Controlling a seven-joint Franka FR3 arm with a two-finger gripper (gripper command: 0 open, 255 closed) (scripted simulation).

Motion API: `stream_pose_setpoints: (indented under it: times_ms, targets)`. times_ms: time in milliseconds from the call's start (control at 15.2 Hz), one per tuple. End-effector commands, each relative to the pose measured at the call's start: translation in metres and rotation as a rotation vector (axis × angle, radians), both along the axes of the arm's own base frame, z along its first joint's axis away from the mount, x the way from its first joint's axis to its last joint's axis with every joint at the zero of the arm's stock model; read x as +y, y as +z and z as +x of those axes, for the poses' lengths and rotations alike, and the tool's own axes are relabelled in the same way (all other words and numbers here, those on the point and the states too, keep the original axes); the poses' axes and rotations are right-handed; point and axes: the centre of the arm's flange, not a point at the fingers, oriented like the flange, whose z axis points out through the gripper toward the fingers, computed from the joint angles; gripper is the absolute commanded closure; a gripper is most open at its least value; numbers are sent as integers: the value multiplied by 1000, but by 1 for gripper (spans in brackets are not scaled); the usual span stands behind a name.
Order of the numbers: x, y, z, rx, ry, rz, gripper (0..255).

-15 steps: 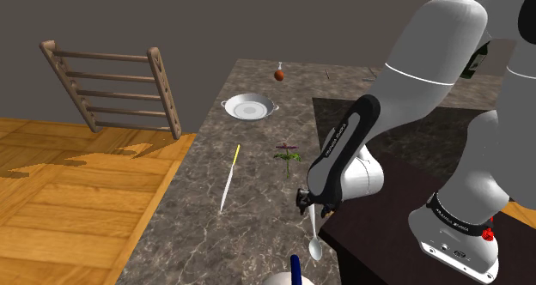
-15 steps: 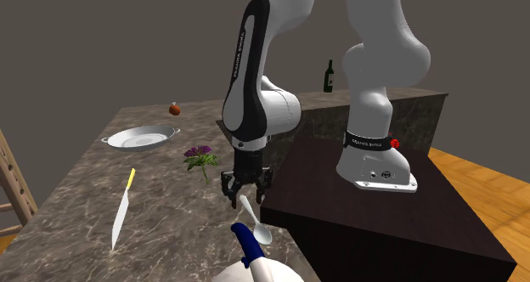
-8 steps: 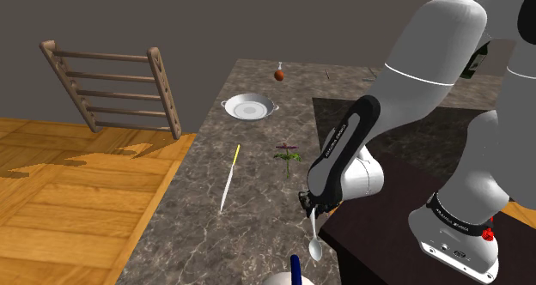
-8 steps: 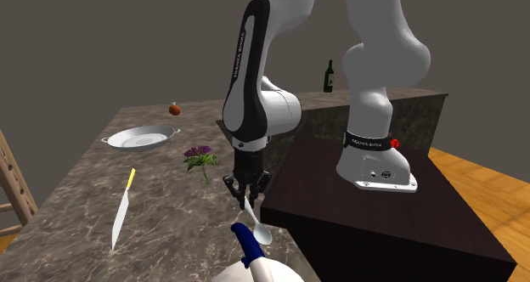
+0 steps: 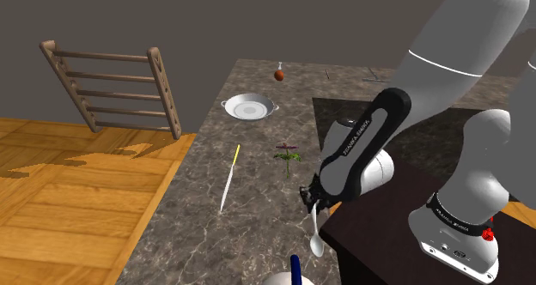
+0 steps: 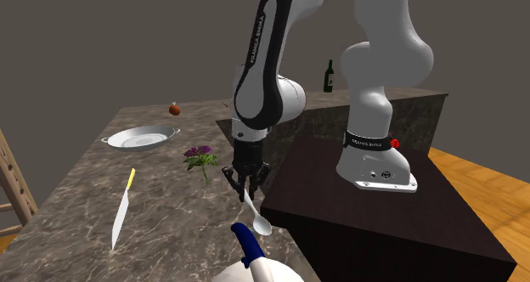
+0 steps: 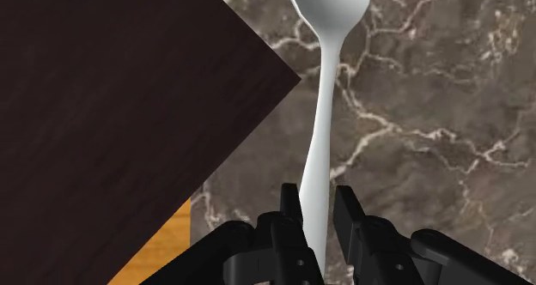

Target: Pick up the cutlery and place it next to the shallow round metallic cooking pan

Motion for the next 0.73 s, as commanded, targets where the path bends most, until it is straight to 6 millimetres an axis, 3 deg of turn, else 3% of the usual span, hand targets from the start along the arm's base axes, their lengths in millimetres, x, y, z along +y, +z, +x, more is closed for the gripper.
stream_pose_setpoints:
  times_ms: [0, 660]
  targets:
    - [0, 10, 0, 1, 0, 0, 255]
    - [0, 63, 0, 1, 0, 0, 255]
